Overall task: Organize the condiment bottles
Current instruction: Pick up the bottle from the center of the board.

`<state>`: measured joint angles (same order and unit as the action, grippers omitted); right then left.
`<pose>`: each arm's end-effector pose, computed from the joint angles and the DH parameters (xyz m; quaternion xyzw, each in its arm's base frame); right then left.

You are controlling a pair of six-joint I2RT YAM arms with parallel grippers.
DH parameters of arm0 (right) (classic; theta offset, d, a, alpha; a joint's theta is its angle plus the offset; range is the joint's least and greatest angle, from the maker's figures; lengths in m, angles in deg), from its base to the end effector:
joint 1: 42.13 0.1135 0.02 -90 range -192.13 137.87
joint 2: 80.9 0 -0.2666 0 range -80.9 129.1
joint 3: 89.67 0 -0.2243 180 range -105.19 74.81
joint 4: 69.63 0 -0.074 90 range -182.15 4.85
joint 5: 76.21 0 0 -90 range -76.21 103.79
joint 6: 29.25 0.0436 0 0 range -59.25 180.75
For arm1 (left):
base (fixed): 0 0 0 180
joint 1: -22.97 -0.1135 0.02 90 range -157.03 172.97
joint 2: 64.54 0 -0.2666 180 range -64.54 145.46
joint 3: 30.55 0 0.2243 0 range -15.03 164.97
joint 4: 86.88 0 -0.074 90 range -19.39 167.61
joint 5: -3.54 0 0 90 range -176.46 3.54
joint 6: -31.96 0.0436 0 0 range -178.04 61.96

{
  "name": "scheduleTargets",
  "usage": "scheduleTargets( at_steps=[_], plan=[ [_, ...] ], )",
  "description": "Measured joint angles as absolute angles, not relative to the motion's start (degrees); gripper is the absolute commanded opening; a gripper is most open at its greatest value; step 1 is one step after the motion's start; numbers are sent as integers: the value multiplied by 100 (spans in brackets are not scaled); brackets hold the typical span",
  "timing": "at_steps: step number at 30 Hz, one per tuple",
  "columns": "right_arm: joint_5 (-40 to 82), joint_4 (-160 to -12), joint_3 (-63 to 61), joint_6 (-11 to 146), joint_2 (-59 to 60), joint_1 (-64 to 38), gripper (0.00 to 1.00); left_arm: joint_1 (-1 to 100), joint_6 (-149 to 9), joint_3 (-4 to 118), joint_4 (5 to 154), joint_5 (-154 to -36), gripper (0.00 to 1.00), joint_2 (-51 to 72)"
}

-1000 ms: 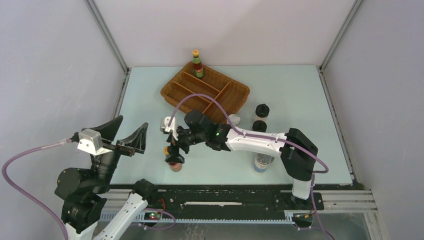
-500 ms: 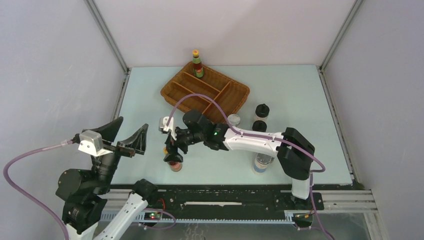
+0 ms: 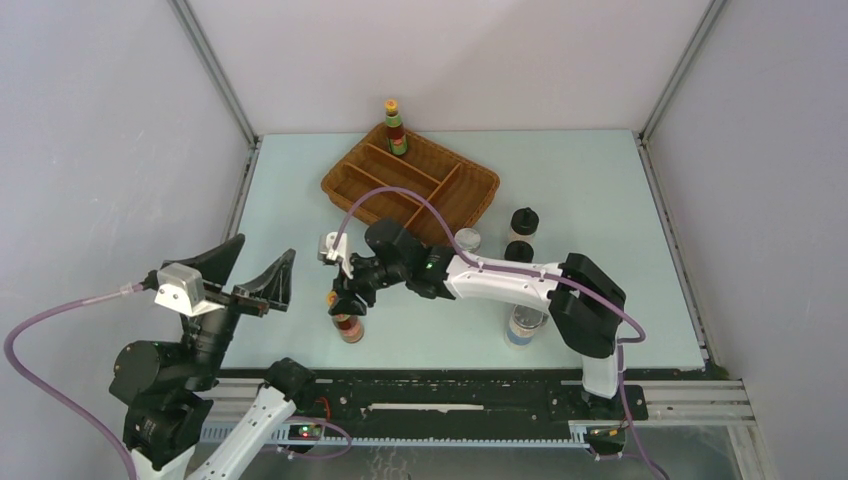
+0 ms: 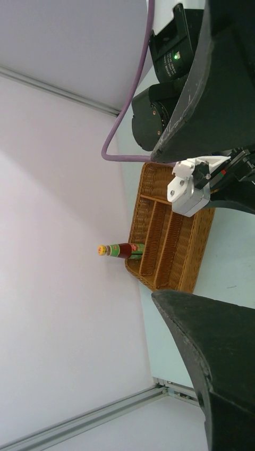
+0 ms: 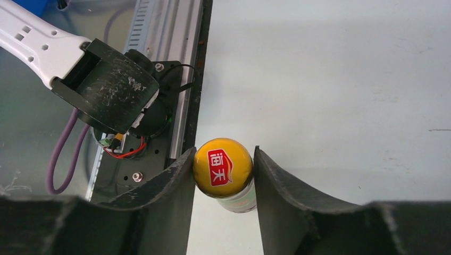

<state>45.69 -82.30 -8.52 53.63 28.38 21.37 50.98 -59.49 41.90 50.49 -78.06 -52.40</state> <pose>0.1716 0.3958 0.2810 -0.5873 0.5671 0.4525 0.3588 -0.0128 0.0140 0.4000 0.0776 0.5863 -0.1629 0.7897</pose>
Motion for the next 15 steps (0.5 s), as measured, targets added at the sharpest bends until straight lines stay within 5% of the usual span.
scheduleTargets(
  at_steps=[4,9,15],
  plan=[
    [4543,-8208,-926,5346,2890,2133,36,5103,-5947,4190,5049,-7801,93,-5262],
    [4545,-8193,-933,5359,2894,2126,3,5114,-5947,4190,5047,-7781,93,-5273],
    [4540,-8195,-935,5355,2894,2126,0,5120,-5947,4190,5047,-7768,93,-5273]
  ],
)
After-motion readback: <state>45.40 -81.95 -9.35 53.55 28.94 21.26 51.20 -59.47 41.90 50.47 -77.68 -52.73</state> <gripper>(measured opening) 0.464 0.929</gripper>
